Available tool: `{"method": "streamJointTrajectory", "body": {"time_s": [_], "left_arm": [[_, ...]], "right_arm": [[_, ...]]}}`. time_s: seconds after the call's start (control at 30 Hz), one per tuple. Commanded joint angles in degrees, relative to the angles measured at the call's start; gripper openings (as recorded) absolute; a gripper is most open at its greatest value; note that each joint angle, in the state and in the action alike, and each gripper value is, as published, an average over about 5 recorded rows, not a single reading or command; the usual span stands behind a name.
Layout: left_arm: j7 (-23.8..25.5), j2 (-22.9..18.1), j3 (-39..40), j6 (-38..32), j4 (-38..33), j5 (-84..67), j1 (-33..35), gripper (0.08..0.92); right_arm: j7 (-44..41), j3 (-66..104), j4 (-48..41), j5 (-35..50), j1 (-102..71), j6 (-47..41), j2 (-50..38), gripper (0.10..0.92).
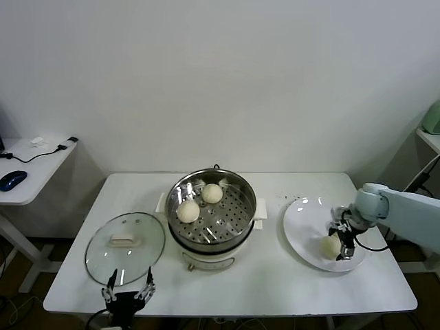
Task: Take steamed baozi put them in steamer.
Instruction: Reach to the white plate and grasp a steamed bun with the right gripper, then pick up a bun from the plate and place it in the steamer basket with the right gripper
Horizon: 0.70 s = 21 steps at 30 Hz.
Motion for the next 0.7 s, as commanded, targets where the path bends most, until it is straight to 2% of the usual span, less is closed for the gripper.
{"method": "streamJointTrajectory", "body": {"time_s": [0.03,0.2,0.4,0.7], "left_arm": [[-0.01,0.01,0.03,0.00,-0.07,0.01,0.03,0.823],[-0.06,-0.09,0.18,0.00,-0.73,0.22,0.31,0.823],[-0.06,-0.16,0.61,-0.14,-1.45,0.56,0.72,0.823],[-0.05,0.19,1.37,-0.39,-1.88,1.00,0.87,0.823]], "right_arm": [[-0.61,1.44,0.38,-0.16,-0.29,0.22,-0.75,0.756],[-1.58,-2.43,3.36,1.50,7.24,0.89,-1.83,0.676],[-4.51,-9.28,6.26,4.53,24.62,5.38,0.90,0.670],[-7.29,-8.87,13.00,7.51,42.73,18.44,20.41,0.676]]}}
